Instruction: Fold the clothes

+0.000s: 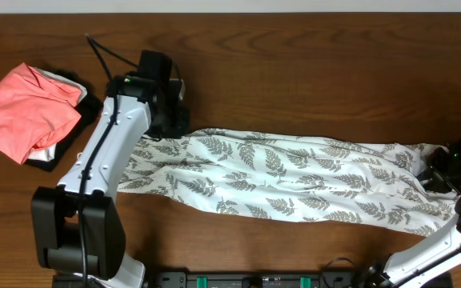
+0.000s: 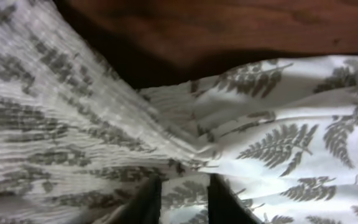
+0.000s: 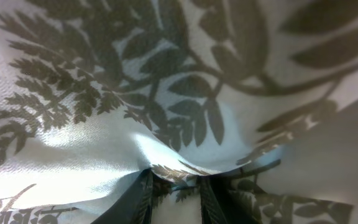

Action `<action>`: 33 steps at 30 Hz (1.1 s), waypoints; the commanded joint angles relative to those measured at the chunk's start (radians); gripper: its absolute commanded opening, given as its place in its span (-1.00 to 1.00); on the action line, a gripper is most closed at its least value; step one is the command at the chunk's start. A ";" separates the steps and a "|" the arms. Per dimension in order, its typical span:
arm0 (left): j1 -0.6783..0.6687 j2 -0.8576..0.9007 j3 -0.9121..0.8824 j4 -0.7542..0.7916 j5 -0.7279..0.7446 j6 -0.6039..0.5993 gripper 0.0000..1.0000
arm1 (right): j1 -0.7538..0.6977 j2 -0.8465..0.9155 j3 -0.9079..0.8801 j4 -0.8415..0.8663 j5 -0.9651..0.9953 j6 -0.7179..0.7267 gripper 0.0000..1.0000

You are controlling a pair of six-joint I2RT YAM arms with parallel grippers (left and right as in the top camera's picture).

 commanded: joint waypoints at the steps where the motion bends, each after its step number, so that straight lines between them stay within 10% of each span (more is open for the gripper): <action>1: -0.041 -0.002 -0.008 0.028 0.011 0.027 -0.20 | 0.002 0.026 -0.032 0.024 0.004 0.006 -0.49; 3: -0.056 0.000 -0.008 0.052 0.010 -0.002 0.07 | 0.002 0.026 -0.031 0.024 0.003 0.006 -0.49; 11: -0.056 0.044 -0.009 0.169 0.006 -0.290 0.07 | 0.003 0.026 -0.032 0.021 0.003 0.006 -0.49; 33: 0.100 0.247 0.005 0.240 -0.150 -0.258 0.04 | 0.004 0.026 -0.032 0.026 0.007 0.006 -0.49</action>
